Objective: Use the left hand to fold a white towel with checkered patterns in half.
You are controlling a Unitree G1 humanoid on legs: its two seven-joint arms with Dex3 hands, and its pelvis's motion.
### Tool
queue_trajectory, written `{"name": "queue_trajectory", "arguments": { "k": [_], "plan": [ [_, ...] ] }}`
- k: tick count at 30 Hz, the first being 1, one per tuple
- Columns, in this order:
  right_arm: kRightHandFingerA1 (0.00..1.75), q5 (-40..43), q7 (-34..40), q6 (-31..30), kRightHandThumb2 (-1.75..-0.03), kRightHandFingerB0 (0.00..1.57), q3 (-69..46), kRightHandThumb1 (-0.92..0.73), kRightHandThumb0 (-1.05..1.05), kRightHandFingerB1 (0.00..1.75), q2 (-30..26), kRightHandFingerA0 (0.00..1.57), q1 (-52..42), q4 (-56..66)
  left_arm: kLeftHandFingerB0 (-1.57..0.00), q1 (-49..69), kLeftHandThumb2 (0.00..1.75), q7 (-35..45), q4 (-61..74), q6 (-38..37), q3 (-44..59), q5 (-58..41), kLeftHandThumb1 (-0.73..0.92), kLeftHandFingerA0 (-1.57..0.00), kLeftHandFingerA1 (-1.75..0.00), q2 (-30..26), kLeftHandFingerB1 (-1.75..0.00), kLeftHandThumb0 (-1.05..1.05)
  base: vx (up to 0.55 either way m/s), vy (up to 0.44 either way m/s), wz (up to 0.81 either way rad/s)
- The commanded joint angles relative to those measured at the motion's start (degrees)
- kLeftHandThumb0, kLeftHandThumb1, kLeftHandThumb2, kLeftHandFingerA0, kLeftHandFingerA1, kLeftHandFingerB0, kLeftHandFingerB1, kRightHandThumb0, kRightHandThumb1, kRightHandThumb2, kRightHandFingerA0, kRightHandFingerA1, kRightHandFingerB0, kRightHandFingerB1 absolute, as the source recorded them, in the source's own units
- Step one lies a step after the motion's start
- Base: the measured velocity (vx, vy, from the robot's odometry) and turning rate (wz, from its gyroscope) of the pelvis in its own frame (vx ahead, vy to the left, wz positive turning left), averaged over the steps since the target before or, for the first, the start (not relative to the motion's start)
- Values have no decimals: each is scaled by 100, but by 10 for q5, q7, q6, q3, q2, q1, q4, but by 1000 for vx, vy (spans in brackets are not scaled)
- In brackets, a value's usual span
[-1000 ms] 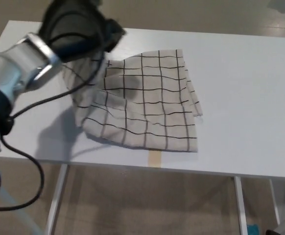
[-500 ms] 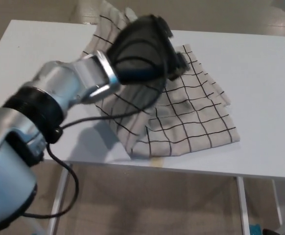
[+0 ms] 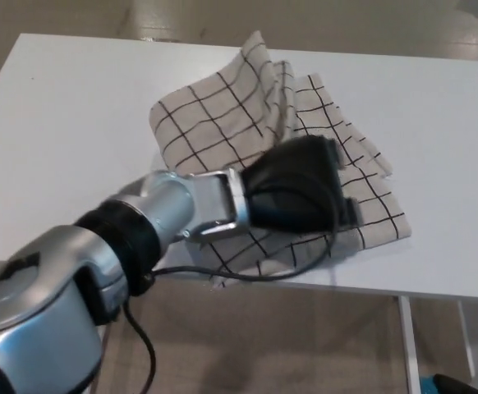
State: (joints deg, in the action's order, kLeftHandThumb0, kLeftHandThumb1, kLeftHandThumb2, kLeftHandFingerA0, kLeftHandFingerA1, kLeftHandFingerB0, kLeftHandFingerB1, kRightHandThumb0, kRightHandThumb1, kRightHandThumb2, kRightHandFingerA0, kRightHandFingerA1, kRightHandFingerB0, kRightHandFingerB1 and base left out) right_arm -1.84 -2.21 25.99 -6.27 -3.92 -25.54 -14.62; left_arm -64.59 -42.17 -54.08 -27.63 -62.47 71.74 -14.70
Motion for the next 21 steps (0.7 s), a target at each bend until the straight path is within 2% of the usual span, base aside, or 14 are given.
{"name": "queue_trajectory", "arguments": {
  "k": [1,3,4,5,6,7,8,9,10,11,21],
  "plan": [
    [59,-12,14,11,-59,57,4,-66,-37,50,1,46,7,-2,-77,-5,56,-9,-1,0,-19,25,53,-87,-175,44,-164,-25,0,0,0],
    [59,-12,16,10,-59,57,6,-66,-37,50,1,46,8,-1,-79,-3,56,-12,-5,-1,-23,26,53,-88,-175,51,-162,-25,0,0,0],
    [59,-12,15,12,-59,57,6,-66,-37,50,1,46,10,-3,-89,4,58,3,-17,-12,-19,11,50,-83,-152,62,-91,-32,0,0,0],
    [59,-10,14,13,-59,57,6,-66,-37,50,0,46,11,-4,-89,9,58,15,-25,-19,-14,0,50,-83,-152,69,-91,-32,0,0,0],
    [59,-8,13,15,-59,57,7,-66,-38,50,0,46,13,-7,-50,25,56,112,-33,-11,4,-32,52,-47,-73,83,-45,-56,0,0,0],
    [59,-7,13,16,-59,57,7,-66,-38,50,0,46,14,-8,-50,29,56,147,-34,-5,10,-40,52,-47,-73,86,-45,-56,0,0,0],
    [59,-7,13,16,-59,57,8,-66,-38,50,0,46,14,-8,-50,29,56,148,-34,-5,11,-40,52,-47,-73,87,-45,-56,0,0,0],
    [59,-4,10,16,-59,57,7,-66,-38,50,-1,46,15,-10,0,46,58,248,-14,26,33,-76,55,0,0,93,-6,-80,0,0,0],
    [59,1,7,18,-59,57,6,-66,-38,50,-1,46,16,-11,0,66,58,374,12,66,62,-121,55,0,0,101,-6,-80,0,0,0],
    [59,7,2,17,-59,56,6,-66,-38,49,0,46,19,-12,0,75,59,453,34,87,79,-154,59,0,0,107,0,-94,0,0,0],
    [59,1,10,17,-59,56,7,-64,-37,49,1,46,33,-23,0,77,62,544,103,87,118,-204,64,0,0,93,0,-96,0,0,0]
  ]
}}
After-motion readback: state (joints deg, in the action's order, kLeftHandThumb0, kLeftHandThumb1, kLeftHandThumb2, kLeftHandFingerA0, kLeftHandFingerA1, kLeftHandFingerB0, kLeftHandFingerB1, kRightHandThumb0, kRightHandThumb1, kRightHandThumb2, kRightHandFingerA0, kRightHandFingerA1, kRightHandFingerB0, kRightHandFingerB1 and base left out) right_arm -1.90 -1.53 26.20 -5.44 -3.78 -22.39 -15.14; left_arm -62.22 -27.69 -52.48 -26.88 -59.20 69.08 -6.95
